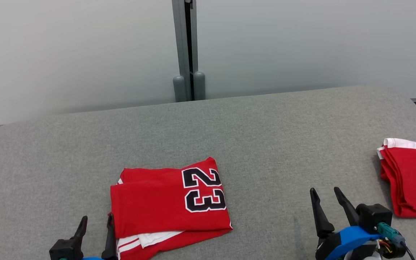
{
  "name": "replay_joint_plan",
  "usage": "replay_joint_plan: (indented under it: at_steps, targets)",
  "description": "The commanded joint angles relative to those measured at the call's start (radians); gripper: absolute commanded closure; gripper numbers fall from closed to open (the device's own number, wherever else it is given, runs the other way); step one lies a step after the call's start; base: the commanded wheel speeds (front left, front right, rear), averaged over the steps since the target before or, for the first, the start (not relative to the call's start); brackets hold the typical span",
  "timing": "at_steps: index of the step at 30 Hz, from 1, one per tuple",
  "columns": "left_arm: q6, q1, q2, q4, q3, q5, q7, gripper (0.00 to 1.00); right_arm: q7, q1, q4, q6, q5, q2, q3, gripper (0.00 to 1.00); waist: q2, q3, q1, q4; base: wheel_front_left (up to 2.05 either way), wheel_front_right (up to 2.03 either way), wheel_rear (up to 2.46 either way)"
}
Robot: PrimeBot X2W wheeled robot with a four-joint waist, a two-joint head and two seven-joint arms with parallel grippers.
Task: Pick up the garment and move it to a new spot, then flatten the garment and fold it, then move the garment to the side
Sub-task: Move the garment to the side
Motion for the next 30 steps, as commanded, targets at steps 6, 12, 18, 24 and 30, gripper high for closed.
replay_joint_plan:
  at_steps: [6,12,18,24,30]
  targets:
    - [-0.014,-0.003,-0.013,0.003,0.025,0.03,-0.002,0.0,0.0,0.019,0.009,0.0,0.024,-0.003,0.01,0.0,0.0,0.003,0.0001,0.011,0.0,0.0,0.0]
    - [-0.036,-0.02,-0.018,0.011,0.012,0.032,-0.002,0.0,0.0,-0.019,0.07,0.0,0.113,-0.003,0.116,0.0,0.0,0.035,0.0001,0.074,0.0,0.0,0.0]
    - [-0.044,-0.039,0.0,0.012,-0.036,0.019,-0.002,0.0,0.0,-0.104,0.146,0.0,0.203,-0.003,0.207,0.0,0.0,0.078,0.0001,0.194,0.0,0.0,0.0]
    - [-0.042,-0.047,0.032,0.026,-0.087,-0.028,-0.002,0.0,0.0,-0.194,0.237,0.0,0.244,-0.003,0.223,0.0,0.0,0.098,0.0001,0.287,0.0,0.0,0.0]
    - [-0.042,-0.066,0.06,0.031,-0.123,-0.074,-0.002,0.0,0.0,-0.264,0.355,0.0,0.27,-0.004,0.206,0.0,0.0,0.117,0.0001,0.356,0.0,0.0,0.0]
